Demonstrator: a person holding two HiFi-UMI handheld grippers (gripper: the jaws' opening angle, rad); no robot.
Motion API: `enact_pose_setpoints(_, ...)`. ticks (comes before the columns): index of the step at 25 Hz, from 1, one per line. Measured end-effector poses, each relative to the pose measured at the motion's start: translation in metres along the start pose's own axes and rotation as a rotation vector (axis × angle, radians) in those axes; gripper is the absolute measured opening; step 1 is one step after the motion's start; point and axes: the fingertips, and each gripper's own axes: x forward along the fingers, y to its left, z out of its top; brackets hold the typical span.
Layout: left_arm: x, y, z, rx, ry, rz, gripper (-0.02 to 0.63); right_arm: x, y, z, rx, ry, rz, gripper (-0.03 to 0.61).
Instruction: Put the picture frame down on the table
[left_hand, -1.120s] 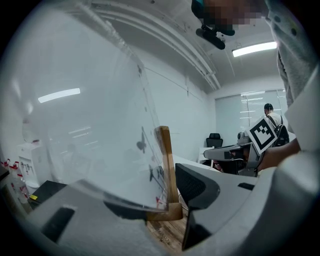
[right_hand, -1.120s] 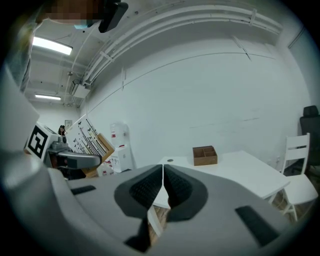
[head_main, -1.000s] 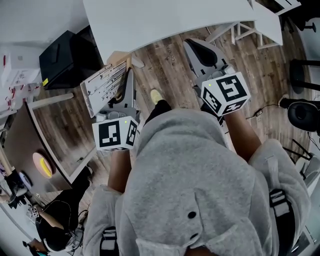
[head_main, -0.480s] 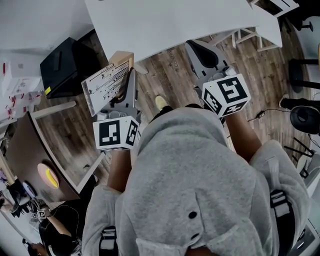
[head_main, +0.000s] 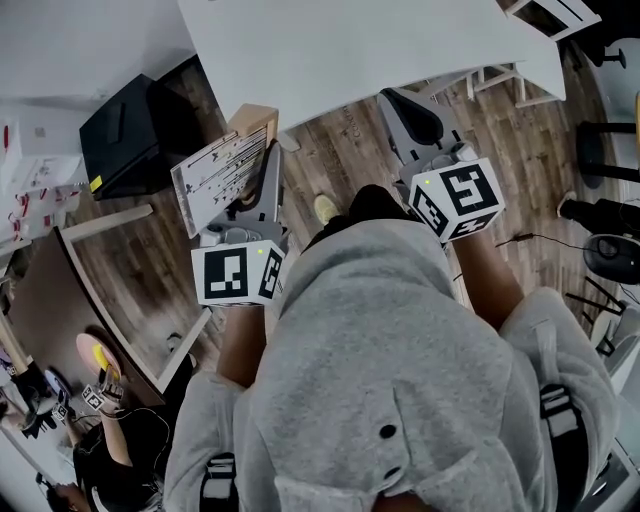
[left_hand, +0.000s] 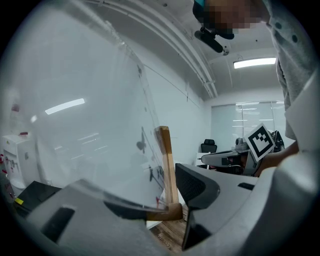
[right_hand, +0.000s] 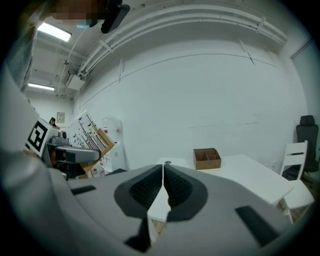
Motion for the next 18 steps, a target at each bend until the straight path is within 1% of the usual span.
enact_pose_setpoints(8, 0.006, 0.005, -0.003, -0.003, 0.010, -0.016, 0.195, 0.001, -0.005, -0.002, 0.007, 0.004, -0.035, 0.029)
enact_pose_setpoints(18, 0.026, 0.009, 0.001, 0.013, 0.010, -0.024, 0.195, 0.014, -0.023, 0.004, 0.009, -0.009, -0.049, 0.029)
